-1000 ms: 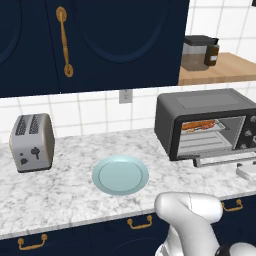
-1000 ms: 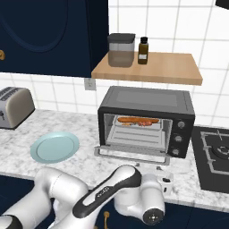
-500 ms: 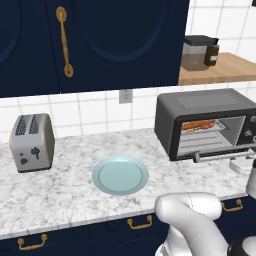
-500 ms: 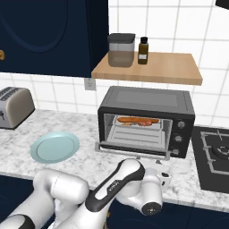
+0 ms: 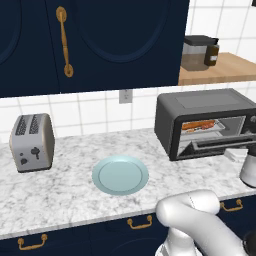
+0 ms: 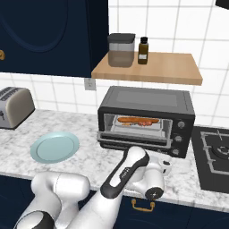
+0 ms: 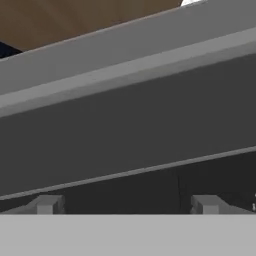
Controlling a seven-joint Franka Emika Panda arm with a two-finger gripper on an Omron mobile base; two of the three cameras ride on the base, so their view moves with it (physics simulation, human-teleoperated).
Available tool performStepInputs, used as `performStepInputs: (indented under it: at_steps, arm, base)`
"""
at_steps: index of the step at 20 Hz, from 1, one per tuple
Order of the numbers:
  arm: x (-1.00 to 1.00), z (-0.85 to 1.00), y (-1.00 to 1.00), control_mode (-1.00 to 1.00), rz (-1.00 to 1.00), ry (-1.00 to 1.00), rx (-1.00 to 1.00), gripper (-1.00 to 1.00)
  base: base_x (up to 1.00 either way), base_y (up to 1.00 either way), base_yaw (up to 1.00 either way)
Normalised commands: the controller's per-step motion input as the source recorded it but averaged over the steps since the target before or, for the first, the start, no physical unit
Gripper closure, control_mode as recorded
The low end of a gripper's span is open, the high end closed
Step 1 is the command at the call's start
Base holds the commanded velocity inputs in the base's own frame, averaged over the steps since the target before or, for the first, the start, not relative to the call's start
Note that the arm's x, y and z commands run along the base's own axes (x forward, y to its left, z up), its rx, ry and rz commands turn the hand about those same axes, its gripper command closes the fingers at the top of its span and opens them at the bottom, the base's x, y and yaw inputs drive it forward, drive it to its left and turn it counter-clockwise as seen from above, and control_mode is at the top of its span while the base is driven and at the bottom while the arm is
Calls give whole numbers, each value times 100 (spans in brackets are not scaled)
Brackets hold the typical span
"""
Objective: Pick up the kebab skewer and baguette bread, and place them inside the toaster oven. Close the toaster oven door and start by setting the timer.
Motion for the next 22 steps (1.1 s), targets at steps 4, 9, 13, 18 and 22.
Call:
performStepInputs:
  at_steps: [4,9,13,18,22]
  arm:
    - [44,8,0,-100,2,-4,6,-100]
    - [41,3,0,-100,1,-8,3,-100]
    - [39,0,0,-100,0,-7,2,-100]
    - [33,0,0,-100,0,-4,0,-100]
    - [20,0,0,-100,0,0,0,-100]
  base:
    - [0,0,0]
    - [0,0,0]
    - [0,0,0]
    - [0,0,0]
    - [0,0,0]
